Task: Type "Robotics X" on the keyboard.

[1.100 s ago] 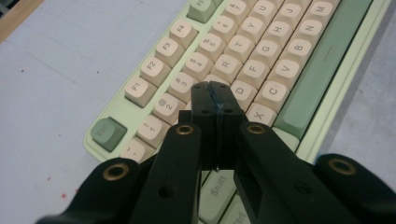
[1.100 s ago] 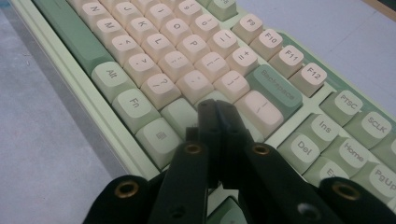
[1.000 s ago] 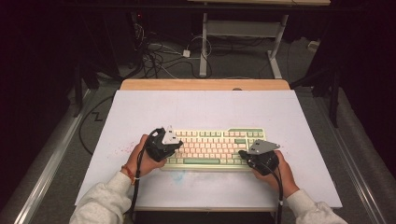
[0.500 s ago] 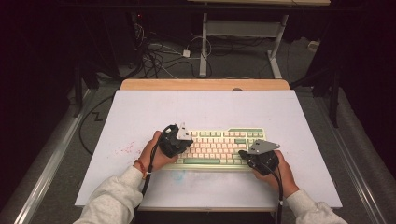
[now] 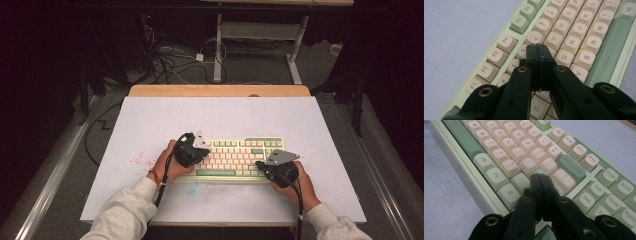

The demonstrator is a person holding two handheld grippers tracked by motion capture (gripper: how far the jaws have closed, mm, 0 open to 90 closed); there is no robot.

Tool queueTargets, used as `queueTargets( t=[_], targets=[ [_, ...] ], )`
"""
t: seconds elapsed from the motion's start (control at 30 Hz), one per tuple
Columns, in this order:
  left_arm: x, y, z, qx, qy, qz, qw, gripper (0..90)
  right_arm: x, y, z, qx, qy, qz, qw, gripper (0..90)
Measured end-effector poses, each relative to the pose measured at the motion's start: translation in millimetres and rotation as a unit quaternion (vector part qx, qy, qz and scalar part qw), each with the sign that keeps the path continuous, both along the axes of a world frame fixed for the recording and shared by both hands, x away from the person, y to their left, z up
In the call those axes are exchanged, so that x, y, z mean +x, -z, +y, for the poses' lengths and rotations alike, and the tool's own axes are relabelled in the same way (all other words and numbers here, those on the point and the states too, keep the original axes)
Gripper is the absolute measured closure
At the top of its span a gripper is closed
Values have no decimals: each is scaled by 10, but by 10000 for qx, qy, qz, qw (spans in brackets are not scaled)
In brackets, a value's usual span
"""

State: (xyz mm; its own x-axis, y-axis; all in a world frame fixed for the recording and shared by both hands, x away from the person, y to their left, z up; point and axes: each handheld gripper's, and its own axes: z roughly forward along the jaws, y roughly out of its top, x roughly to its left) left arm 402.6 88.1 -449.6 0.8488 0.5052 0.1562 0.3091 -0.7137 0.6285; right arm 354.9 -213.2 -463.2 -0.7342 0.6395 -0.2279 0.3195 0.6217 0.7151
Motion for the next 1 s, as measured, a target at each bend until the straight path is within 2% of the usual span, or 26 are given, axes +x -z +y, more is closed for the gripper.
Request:
queueTargets(
  t=[0.5, 0.77, 0.87, 0.93, 1.0],
  targets=[
    [-9, -1, -3, 22, 34, -6, 10000, 869, -1, 0, 0, -3, -3, -4, 10000, 900],
    [-12, 9, -16, 79, 36, -17, 10000, 869, -1, 0, 0, -4, -2, -4, 10000, 900],
    [7, 53, -19, 146, 2, -5, 9999, 876, -1, 0, 1, -12, 0, -7, 10000, 900],
    [8, 56, -19, 113, -16, -5, 9999, 876, -1, 1, 3, -19, -1, -10, 10000, 900],
    [-7, 43, -26, 164, -3, -59, 9998, 875, -1, 0, 3, -21, 1, -11, 10000, 900]
  ],
)
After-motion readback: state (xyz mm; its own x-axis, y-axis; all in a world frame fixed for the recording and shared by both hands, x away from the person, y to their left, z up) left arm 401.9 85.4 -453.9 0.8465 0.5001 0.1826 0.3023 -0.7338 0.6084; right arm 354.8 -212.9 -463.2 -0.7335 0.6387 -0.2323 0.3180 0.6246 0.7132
